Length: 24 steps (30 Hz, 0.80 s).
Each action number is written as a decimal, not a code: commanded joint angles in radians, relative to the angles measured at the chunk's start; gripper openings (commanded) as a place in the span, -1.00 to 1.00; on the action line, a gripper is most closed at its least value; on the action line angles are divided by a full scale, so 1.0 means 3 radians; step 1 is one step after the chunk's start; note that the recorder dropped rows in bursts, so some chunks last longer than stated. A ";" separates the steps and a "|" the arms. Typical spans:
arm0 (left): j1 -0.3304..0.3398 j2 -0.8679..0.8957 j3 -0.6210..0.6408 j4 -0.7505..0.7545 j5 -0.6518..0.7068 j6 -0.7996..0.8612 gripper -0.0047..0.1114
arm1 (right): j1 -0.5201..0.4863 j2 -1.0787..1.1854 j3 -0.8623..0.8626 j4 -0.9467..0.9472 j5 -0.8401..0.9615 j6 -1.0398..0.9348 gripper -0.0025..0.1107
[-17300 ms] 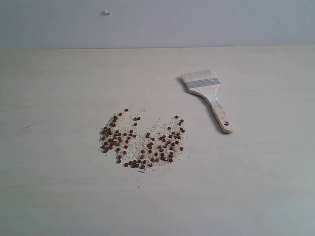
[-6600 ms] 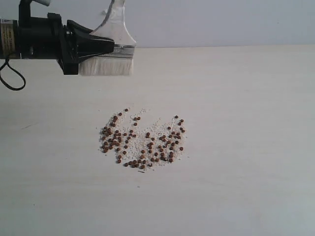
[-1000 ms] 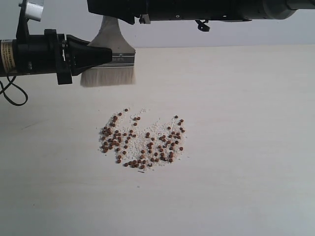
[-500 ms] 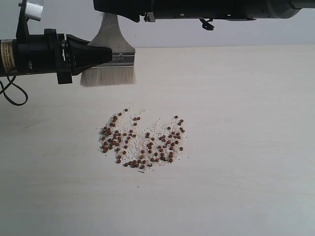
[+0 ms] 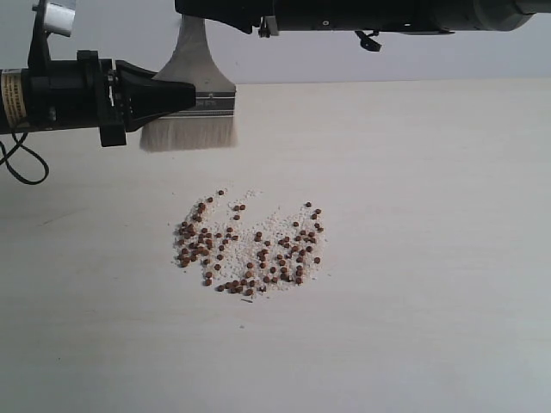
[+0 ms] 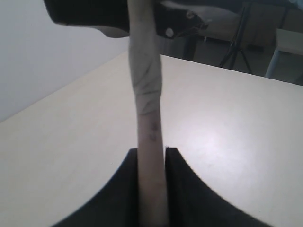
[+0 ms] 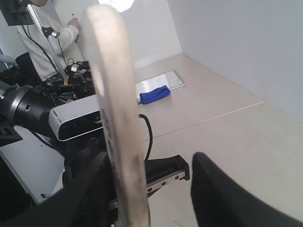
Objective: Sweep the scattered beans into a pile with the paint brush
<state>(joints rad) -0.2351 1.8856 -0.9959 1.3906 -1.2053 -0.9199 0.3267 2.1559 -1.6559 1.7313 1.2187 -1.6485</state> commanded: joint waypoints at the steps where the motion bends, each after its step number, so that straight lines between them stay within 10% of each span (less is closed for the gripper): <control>1: -0.0016 -0.0007 -0.0025 -0.0066 -0.0053 -0.0010 -0.92 | 0.0029 -0.0046 -0.0020 0.0044 0.0008 0.0010 -0.37; 7: -0.0016 -0.0007 -0.0025 -0.0092 -0.0053 -0.0011 -0.92 | 0.0037 -0.0046 -0.0020 0.0044 0.0008 0.0010 -0.96; 13: -0.0016 -0.0007 -0.0025 -0.0225 -0.0053 -0.0011 -0.86 | 0.0037 -0.0046 -0.0020 0.0044 0.0008 0.0078 -0.96; 17: -0.0016 -0.0007 -0.0025 -0.0359 -0.0053 -0.0011 -0.33 | 0.0037 -0.0046 -0.0020 0.0044 -0.0059 0.0142 -0.96; 21: -0.0009 -0.0007 -0.0025 -0.0439 -0.0053 -0.0011 0.64 | 0.0037 -0.0046 -0.0020 0.0044 -0.0329 0.0132 -0.96; 24: -0.0009 -0.0007 -0.0025 -0.0497 -0.0053 -0.0001 0.82 | 0.0037 -0.0057 -0.0020 0.0044 -0.0590 0.0095 -0.96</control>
<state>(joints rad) -0.2366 1.8862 -0.9959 1.2738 -1.2063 -0.9235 0.3389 2.1544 -1.6582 1.7345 1.1033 -1.6117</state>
